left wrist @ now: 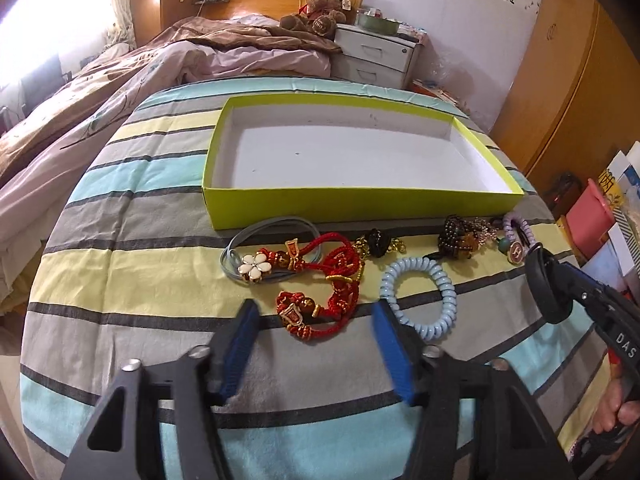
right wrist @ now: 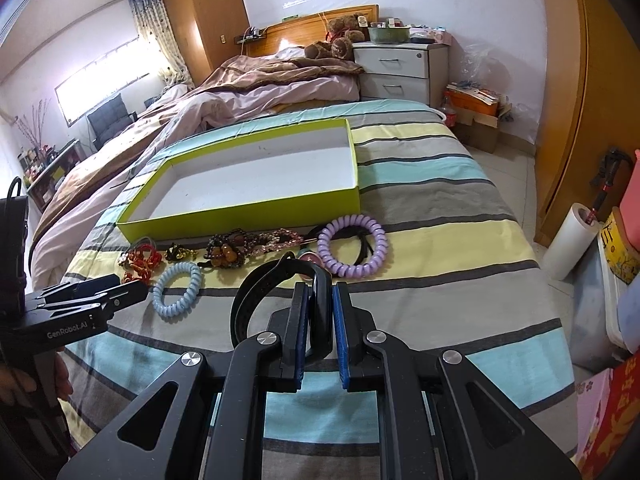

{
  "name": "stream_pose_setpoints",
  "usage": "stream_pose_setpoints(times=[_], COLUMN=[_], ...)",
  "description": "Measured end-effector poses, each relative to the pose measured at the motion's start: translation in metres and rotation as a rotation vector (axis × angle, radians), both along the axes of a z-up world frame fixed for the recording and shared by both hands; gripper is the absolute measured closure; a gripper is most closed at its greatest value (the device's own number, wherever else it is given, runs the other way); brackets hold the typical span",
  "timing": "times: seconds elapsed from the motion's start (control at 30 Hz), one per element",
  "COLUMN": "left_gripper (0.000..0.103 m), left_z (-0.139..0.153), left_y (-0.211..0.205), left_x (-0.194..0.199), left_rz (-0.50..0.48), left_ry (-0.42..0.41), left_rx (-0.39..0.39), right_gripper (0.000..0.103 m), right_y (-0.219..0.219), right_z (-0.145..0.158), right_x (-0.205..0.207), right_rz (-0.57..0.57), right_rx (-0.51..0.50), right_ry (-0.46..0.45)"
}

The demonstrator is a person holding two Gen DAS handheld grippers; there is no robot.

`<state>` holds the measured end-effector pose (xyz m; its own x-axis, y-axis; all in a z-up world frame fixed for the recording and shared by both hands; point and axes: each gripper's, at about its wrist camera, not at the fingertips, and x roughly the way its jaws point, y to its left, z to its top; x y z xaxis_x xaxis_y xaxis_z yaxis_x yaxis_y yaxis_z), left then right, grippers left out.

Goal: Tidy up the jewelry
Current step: 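Grasp the black band bracelet with the right tool while the left tool grasps the red charm, then carry the red charm and black bracelet into the green box and release both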

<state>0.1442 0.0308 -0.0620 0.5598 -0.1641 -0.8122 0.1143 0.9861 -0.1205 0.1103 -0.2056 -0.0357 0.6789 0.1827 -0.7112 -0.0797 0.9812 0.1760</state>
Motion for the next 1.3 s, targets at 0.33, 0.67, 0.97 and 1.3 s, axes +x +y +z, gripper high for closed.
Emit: stream_pose_setpoints(times=[0.33,0.67,0.97,1.3], left_gripper=[0.084,0.084,0.084,0.084], left_z=[0.002,0.023,0.059,0.070], left_y=[0.002,0.006,0.013,0.016], left_x=[-0.006,-0.024,-0.011,0.062], left_rz=[0.004,-0.008,-0.015,-0.025], left_ry=[-0.007,-0.059,-0.104,-0.112], left_rx=[0.014,-0.017,-0.073,-0.087], right_gripper=[0.090,0.090,0.090,0.090], right_y=[0.002,0.001,0.008,0.012], right_z=[0.002,0.013,0.040,0.052], right_x=[-0.005,-0.013,-0.002,0.075], right_rz=[0.004,0.001,0.026,0.047], right_rx=[0.000,-0.004,-0.027,-0.082], right_ry=[-0.012,-0.039,-0.085,-0.067])
